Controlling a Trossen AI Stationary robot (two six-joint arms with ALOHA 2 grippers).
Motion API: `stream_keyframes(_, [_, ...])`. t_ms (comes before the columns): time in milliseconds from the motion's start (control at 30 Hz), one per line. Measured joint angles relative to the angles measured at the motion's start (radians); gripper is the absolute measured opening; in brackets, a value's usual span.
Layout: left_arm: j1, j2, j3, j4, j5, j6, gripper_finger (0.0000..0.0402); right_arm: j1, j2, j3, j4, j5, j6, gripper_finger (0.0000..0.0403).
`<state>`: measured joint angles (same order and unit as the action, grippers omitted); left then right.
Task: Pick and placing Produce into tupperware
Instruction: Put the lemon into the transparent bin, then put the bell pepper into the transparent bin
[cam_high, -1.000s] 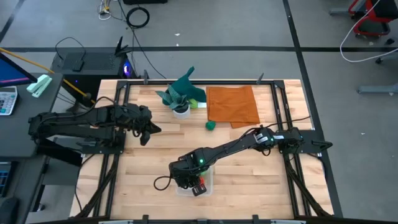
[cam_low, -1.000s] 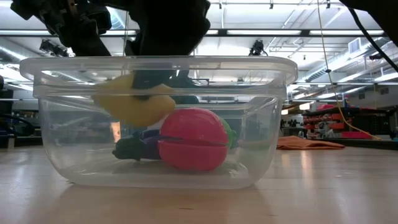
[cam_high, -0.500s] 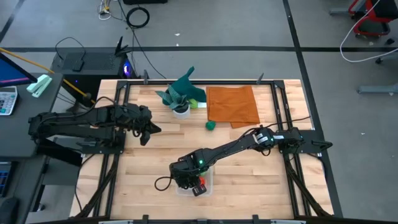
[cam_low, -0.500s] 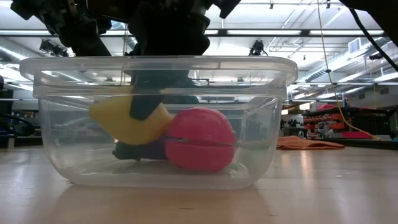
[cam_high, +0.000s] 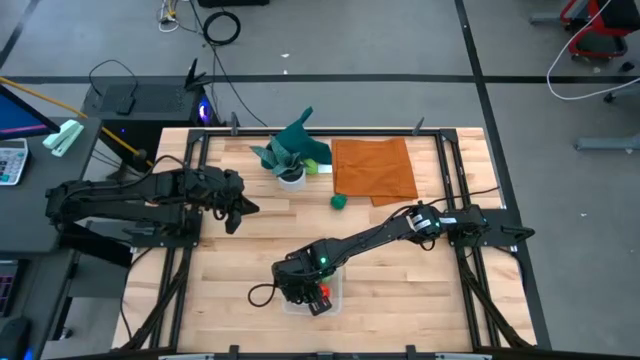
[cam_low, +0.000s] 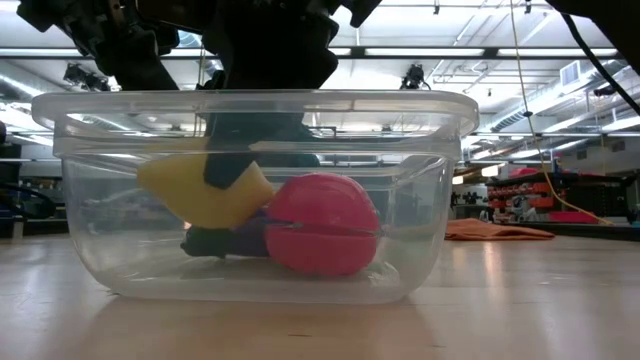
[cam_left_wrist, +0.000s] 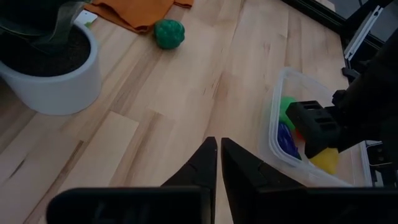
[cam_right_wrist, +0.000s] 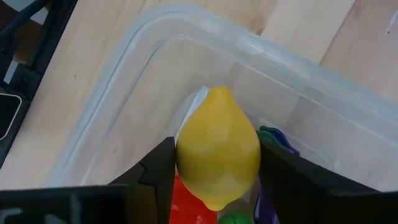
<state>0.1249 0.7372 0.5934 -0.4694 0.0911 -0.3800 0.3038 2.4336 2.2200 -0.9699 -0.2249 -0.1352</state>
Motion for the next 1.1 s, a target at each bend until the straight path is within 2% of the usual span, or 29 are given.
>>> stream_keyframes(633, [0.000, 0.000, 0.000, 0.000, 0.000, 0.000, 0.0029, -0.001, -0.001, 0.000, -0.002, -0.015, 0.007, 0.0172])
stream_keyframes(800, [0.000, 0.000, 0.000, 0.000, 0.000, -0.001, 0.0035, 0.000, -0.002, 0.000, -0.006, -0.018, 0.008, 0.0186])
stream_keyframes(1100, [0.000, 0.000, 0.000, 0.000, 0.000, -0.001, 0.0024, 0.000, -0.002, 0.000, -0.005, -0.016, 0.009, 0.0203])
